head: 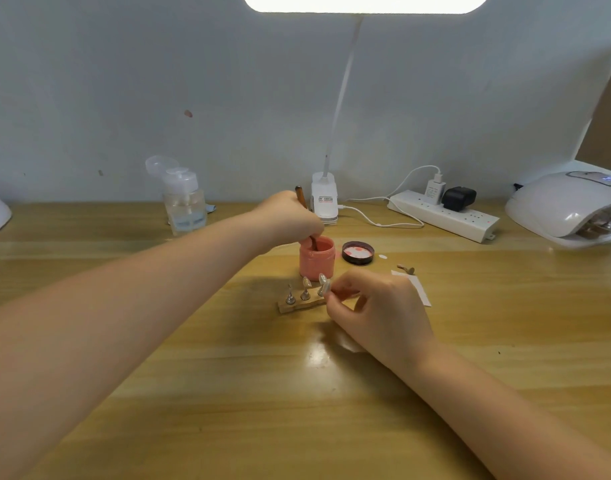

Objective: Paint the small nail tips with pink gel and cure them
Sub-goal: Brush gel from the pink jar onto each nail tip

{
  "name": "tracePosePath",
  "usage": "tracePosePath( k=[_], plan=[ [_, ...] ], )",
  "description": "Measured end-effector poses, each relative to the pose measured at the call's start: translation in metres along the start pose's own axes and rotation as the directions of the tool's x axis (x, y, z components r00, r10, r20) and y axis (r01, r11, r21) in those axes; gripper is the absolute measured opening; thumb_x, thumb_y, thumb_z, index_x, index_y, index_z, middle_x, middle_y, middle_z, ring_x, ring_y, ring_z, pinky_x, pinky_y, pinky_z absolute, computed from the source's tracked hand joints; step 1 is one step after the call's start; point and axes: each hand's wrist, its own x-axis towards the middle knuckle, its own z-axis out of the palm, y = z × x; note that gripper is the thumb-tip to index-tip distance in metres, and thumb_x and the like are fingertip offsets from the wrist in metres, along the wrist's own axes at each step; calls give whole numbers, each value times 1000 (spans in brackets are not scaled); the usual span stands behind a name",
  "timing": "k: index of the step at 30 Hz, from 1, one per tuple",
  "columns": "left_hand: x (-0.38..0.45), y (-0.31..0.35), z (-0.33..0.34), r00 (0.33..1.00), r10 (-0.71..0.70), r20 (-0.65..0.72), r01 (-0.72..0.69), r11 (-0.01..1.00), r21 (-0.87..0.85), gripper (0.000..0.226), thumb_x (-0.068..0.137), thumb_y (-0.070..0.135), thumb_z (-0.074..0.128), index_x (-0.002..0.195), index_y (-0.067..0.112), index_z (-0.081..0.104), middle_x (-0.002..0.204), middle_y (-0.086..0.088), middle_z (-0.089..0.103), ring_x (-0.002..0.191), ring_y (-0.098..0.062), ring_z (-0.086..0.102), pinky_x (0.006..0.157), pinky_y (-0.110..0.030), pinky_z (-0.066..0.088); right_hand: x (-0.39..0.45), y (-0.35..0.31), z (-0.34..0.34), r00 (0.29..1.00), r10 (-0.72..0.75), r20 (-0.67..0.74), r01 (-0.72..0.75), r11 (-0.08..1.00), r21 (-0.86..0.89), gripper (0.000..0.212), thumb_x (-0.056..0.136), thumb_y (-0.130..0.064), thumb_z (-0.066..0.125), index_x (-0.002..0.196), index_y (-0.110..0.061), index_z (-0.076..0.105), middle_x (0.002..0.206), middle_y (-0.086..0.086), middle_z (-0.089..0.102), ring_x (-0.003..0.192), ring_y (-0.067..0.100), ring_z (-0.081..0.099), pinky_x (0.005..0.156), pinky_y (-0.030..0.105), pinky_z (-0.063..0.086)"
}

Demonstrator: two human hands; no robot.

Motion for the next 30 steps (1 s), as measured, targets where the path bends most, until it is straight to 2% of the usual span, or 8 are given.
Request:
tracePosePath(
  k=[2,6,11,19,24,27,28,30],
  plan=[
    [1,1,-2,1000,-21,-13,20,999,-41,6,82,15,63,85,10,65,77,5,65,66,-4,58,52,-23,44,0,0,-1,999,-15,32,13,998,65,3,80,-16,74,82,-17,76,76,-8,72,60,1,57,62,29,53],
    [-3,0,-14,989,-127,-72,104,960,-261,10,86,15,62,91,8,67,59,3,62,35,-3,47,32,-10,28,0,0,0,995,-31,92,19,990,138,4,82,-22,74,83,-18,75,76,-10,72,59,4,58,60,28,52],
    [-11,-21,-25,961,-274,42,259,835,-485,15,87,20,53,82,12,66,47,9,58,52,-8,35,46,-22,27,0,-1,2,979,-62,195,36,990,134,6,83,-27,72,81,-21,72,79,-12,72,56,0,51,58,28,49],
    [-17,-53,-34,930,-351,107,344,730,-590,13,85,20,52,76,17,62,55,9,60,44,-6,38,42,-19,27,2,2,4,969,-60,241,41,996,83,7,84,-28,71,87,-21,72,87,-12,73,59,-16,48,63,11,39],
    [-35,-64,-34,951,-303,67,248,612,-751,16,88,15,54,77,12,65,56,5,63,47,-5,48,48,-18,36,2,2,1,987,-5,162,-21,986,164,6,84,-19,72,87,-15,72,80,-10,70,60,-8,57,59,11,45],
    [-51,-62,-26,974,-219,-54,69,518,-853,13,89,14,58,83,10,68,61,2,67,52,-6,52,49,-17,43,3,3,-3,989,109,104,-134,951,278,5,84,-20,72,86,-15,74,75,-10,70,56,7,63,56,26,53],
    [-57,-61,-22,979,-168,-119,-12,530,-848,12,90,13,58,85,10,69,62,2,68,54,-6,54,50,-17,44,4,4,-3,985,147,85,-166,939,300,5,84,-21,73,86,-17,74,74,-10,70,56,10,63,58,31,54],
    [-73,-61,-10,961,-2,-277,-210,643,-736,14,92,9,55,88,12,69,64,2,68,58,-5,58,54,-18,47,5,5,-4,979,196,54,-203,923,326,4,82,-21,74,85,-19,75,73,-11,70,58,13,63,61,36,54]
  ],
)
